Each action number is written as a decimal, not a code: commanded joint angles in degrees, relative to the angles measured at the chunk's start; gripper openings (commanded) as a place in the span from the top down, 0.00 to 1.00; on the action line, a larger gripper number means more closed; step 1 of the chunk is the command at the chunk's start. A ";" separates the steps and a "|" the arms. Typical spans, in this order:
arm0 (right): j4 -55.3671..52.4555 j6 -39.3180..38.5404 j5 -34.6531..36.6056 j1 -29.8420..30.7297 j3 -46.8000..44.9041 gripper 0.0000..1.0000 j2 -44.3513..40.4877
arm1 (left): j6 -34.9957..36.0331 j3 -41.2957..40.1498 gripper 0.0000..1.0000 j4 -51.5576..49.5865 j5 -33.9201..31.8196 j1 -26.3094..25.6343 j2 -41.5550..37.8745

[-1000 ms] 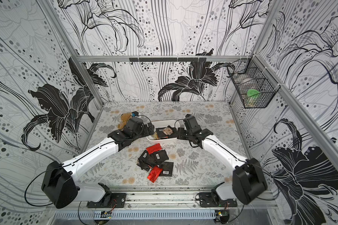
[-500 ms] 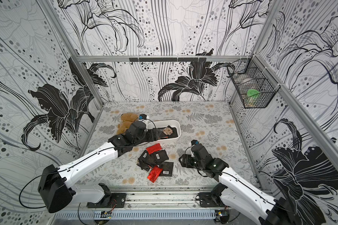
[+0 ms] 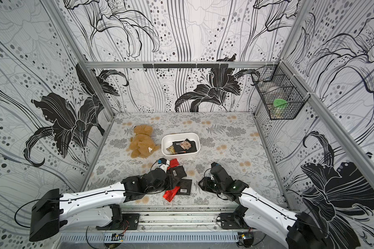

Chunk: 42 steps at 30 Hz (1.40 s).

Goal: Put the tea bags into the storage box
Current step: Pick up the tea bag from the center of the board.

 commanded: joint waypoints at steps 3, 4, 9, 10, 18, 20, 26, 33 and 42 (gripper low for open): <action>6.71 2.56 -0.38 1.91 -1.08 0.53 2.92 | -5.35 -3.68 0.73 7.86 -1.90 -2.87 0.47; 7.60 2.85 -0.27 2.30 -1.05 0.54 3.87 | -5.54 -4.01 0.74 8.39 -1.78 -3.21 1.27; 9.34 3.57 1.11 5.07 0.88 0.55 8.88 | -5.93 -4.36 0.78 9.92 -1.83 -4.47 5.64; 9.50 3.74 1.56 5.68 1.40 0.56 10.02 | -5.75 -4.29 0.79 10.02 -1.90 -4.56 6.28; 12.32 5.21 3.07 9.00 3.86 0.64 16.59 | -6.02 -5.21 0.85 10.47 -4.18 -5.71 9.48; 12.33 5.30 3.57 9.20 4.09 0.64 16.97 | -6.45 -5.92 0.85 11.96 -3.89 -5.79 10.63; 14.22 5.90 3.21 9.63 3.61 0.64 18.50 | -6.44 -6.26 0.86 11.68 -5.32 -5.90 12.31; 16.79 6.47 2.57 10.31 4.15 0.64 22.16 | -7.35 -7.28 0.86 11.17 -8.47 -6.03 13.37; 15.68 5.65 2.66 11.37 7.07 0.69 22.78 | -7.27 -7.01 0.88 12.91 -7.26 -6.07 17.16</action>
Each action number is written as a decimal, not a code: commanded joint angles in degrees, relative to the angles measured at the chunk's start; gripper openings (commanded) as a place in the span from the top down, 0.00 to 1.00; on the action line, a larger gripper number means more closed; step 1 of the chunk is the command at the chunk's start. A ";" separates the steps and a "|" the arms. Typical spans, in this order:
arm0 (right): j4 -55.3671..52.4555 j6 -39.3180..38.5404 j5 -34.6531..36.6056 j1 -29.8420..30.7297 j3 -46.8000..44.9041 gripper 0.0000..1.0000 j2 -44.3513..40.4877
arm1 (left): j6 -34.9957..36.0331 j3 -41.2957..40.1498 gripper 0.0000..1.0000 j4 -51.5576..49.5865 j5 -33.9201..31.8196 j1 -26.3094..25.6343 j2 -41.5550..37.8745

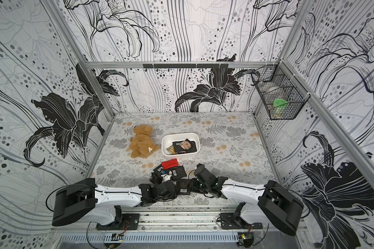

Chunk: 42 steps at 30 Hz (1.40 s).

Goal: Put the tea bags into the storage box
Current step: Pick up the tea bag from the center of the board.

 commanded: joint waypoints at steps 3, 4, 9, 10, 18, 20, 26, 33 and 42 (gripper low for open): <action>-0.29 -0.33 0.66 0.77 2.82 0.70 0.12 | -0.27 -0.69 0.88 2.17 -0.42 -0.28 1.16; -0.33 -0.35 0.71 0.88 3.09 0.71 -0.09 | -0.26 -0.78 0.88 2.56 -0.23 -0.28 1.27; -0.68 -0.41 1.10 1.15 3.69 0.70 -0.69 | -0.25 -0.85 0.87 2.80 -0.23 -0.28 1.78; -0.51 -0.36 0.97 1.23 3.61 0.70 -0.53 | -0.25 -0.86 0.87 3.12 0.00 -0.28 1.83; 2.59 -0.15 -0.17 1.83 3.99 0.69 2.77 | -0.33 -0.61 0.86 4.07 0.15 -0.28 2.51; 2.70 -0.30 -0.08 2.01 4.48 0.69 3.48 | -0.32 -0.52 0.86 4.01 0.24 -0.28 2.51; 0.51 -1.12 1.09 2.28 5.94 0.83 4.51 | -0.25 -0.61 0.86 4.23 0.25 -0.28 1.82; -7.23 -3.59 4.74 2.38 8.79 1.00 3.28 | 0.19 -0.43 0.84 5.11 0.24 -0.24 -1.72; -25.81 -11.11 14.46 2.36 17.62 1.00 -2.02 | 2.16 1.76 0.67 2.60 -4.54 -0.27 -11.35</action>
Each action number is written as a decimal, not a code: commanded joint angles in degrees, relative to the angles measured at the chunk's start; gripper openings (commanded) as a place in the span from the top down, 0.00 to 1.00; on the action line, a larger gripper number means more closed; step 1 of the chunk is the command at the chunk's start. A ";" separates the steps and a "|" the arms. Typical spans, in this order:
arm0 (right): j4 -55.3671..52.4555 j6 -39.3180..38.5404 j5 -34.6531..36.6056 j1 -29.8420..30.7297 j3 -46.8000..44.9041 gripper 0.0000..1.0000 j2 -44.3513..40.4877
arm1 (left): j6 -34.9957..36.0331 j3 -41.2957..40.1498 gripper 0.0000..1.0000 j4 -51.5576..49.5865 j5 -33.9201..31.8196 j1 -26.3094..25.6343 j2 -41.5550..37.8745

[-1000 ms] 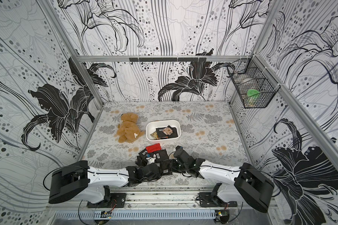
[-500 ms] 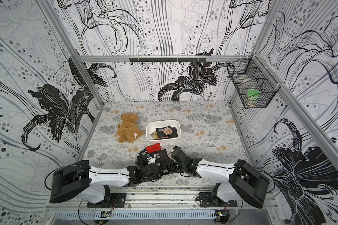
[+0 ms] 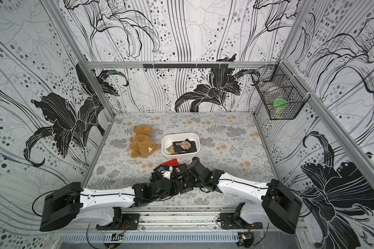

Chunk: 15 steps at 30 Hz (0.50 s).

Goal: Put the tea bags into the storage box
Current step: Pick up the tea bag from the center of the board.

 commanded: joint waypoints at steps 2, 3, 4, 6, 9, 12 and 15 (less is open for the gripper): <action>-15.72 -6.42 10.23 0.43 7.04 1.00 -2.89 | 1.23 2.42 0.65 -6.38 -7.87 -0.24 -4.24; -18.72 -7.48 12.96 0.45 9.01 1.00 -3.02 | 0.69 2.86 0.65 -9.39 -10.28 -0.11 -5.24; -22.43 -8.19 16.68 0.45 11.24 1.00 -2.93 | 0.08 2.96 0.64 -12.13 -12.68 -0.11 -6.31; -28.11 -9.66 23.40 0.28 15.43 1.00 -2.05 | -2.09 2.46 0.61 -16.09 -16.28 0.02 -8.71; -35.28 -11.17 34.72 -0.35 22.65 1.00 1.25 | -4.97 0.03 0.56 -19.48 -20.33 0.47 -13.48; -35.99 -13.96 38.62 -3.61 28.03 1.00 4.59 | -7.39 -3.52 0.52 -19.49 -21.80 0.87 -19.18; -26.95 -21.07 28.56 -10.56 29.80 1.00 5.28 | -8.01 -6.87 0.49 -17.83 -21.71 1.04 -24.27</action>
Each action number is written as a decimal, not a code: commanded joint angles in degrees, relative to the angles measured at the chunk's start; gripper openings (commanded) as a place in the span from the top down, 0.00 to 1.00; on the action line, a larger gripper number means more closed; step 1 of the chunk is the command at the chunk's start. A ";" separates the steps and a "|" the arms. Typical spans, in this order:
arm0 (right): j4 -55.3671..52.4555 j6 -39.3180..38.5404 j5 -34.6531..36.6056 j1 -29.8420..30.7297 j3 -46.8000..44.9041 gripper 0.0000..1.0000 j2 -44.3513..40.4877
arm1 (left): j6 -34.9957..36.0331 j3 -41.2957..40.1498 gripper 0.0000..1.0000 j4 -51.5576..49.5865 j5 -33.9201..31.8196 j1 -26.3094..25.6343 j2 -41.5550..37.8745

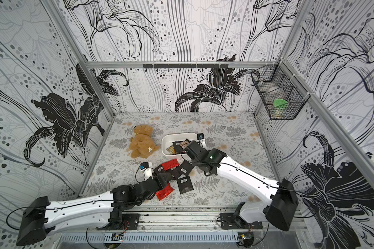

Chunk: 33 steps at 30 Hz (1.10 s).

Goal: Put the tea bags into the storage box
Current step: Pick up the tea bag from the center of the board, then place the tea bag in the storage box.

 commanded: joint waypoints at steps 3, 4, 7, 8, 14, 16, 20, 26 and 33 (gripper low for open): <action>12.75 -10.50 -19.87 -12.39 1.60 1.00 1.63 | -2.96 -5.31 0.46 -0.18 -2.58 0.60 -6.75; 15.46 -10.50 -24.92 -14.43 1.97 1.00 2.48 | -2.87 -5.69 0.45 0.20 -2.15 0.61 -7.48; 20.54 -9.38 -37.33 -18.62 5.02 1.00 8.35 | -3.03 -6.31 0.42 -0.23 -1.53 0.60 -8.55; 21.32 -9.17 -39.68 -19.15 6.87 1.00 10.97 | -3.28 -6.40 0.40 -0.54 -1.44 0.60 -8.56; 20.06 -9.43 -43.17 -19.58 17.34 1.00 26.03 | -4.62 -6.34 0.32 -2.74 -0.63 0.61 -7.52; 19.99 -9.53 -42.99 -19.59 18.84 1.00 28.68 | -5.21 -6.01 0.30 -4.35 -0.81 0.69 -7.15; 18.81 -10.30 -39.71 -20.03 19.67 0.98 31.50 | -6.27 -4.76 0.26 -8.50 -1.70 0.64 -7.14; 8.61 -16.57 -27.41 -20.69 21.51 0.39 28.54 | -8.05 -4.34 0.24 -12.62 -2.56 0.63 -8.27; 6.78 -18.76 -29.43 -20.22 9.45 0.39 8.24 | -10.55 -5.09 0.24 -13.48 -3.14 0.68 -9.10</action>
